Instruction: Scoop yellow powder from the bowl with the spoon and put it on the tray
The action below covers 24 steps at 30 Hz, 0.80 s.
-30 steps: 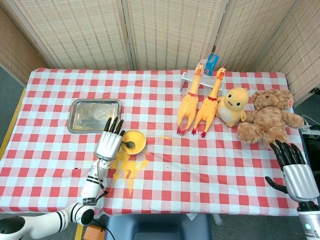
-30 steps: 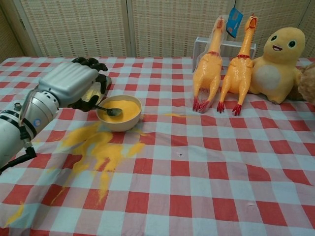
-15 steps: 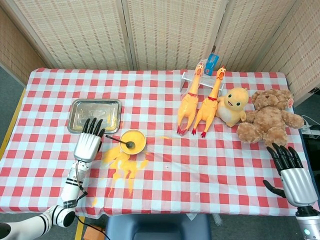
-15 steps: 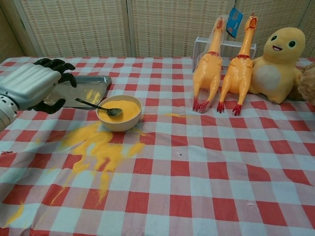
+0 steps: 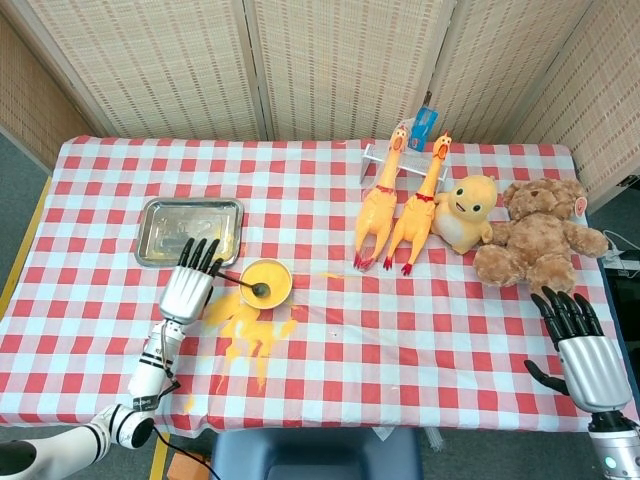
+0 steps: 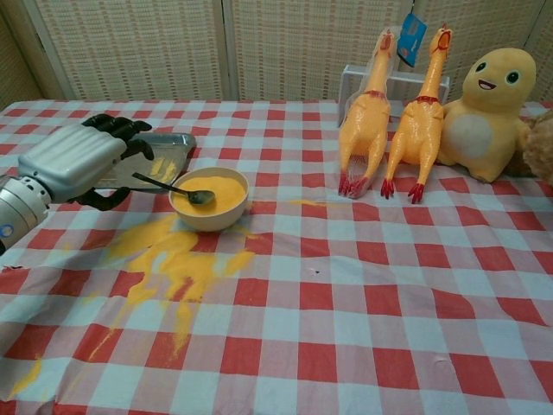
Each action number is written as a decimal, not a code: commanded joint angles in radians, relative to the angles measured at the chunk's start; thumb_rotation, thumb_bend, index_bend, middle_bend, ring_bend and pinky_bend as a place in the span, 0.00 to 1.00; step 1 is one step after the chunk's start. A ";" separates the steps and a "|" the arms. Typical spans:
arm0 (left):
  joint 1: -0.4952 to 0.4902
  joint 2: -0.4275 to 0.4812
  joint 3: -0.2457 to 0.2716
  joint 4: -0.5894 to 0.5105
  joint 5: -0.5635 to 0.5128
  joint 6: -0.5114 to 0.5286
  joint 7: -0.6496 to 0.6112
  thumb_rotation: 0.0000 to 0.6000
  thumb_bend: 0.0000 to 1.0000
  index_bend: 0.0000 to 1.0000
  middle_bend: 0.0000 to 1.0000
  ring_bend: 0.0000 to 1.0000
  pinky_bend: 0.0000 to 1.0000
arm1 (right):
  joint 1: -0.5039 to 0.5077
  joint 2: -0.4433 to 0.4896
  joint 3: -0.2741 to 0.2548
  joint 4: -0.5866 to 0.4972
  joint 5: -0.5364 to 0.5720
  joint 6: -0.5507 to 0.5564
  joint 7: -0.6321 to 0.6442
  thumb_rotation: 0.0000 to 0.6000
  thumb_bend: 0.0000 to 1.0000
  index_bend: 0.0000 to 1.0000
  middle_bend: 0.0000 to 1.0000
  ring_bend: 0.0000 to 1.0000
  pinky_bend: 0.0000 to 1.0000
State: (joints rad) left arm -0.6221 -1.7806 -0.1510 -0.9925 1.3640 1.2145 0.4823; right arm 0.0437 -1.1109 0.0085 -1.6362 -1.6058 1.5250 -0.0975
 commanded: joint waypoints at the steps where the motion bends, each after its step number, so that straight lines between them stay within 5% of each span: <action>1: -0.012 -0.017 0.004 0.043 0.018 -0.001 -0.023 1.00 0.45 0.32 0.00 0.00 0.06 | -0.001 0.000 0.000 -0.001 -0.001 0.001 0.000 1.00 0.11 0.00 0.00 0.00 0.00; 11: -0.019 -0.054 0.008 0.143 0.039 0.004 -0.090 1.00 0.45 0.44 0.00 0.00 0.06 | -0.003 0.003 -0.001 -0.002 -0.003 0.004 0.002 1.00 0.11 0.00 0.00 0.00 0.00; 24: -0.005 -0.043 0.014 0.110 0.051 0.026 -0.087 1.00 0.45 0.50 0.01 0.00 0.06 | -0.005 0.002 0.000 -0.002 -0.006 0.007 -0.001 1.00 0.11 0.00 0.00 0.00 0.00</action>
State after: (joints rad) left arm -0.6271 -1.8239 -0.1365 -0.8817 1.4171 1.2439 0.3946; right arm 0.0392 -1.1087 0.0086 -1.6383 -1.6118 1.5321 -0.0983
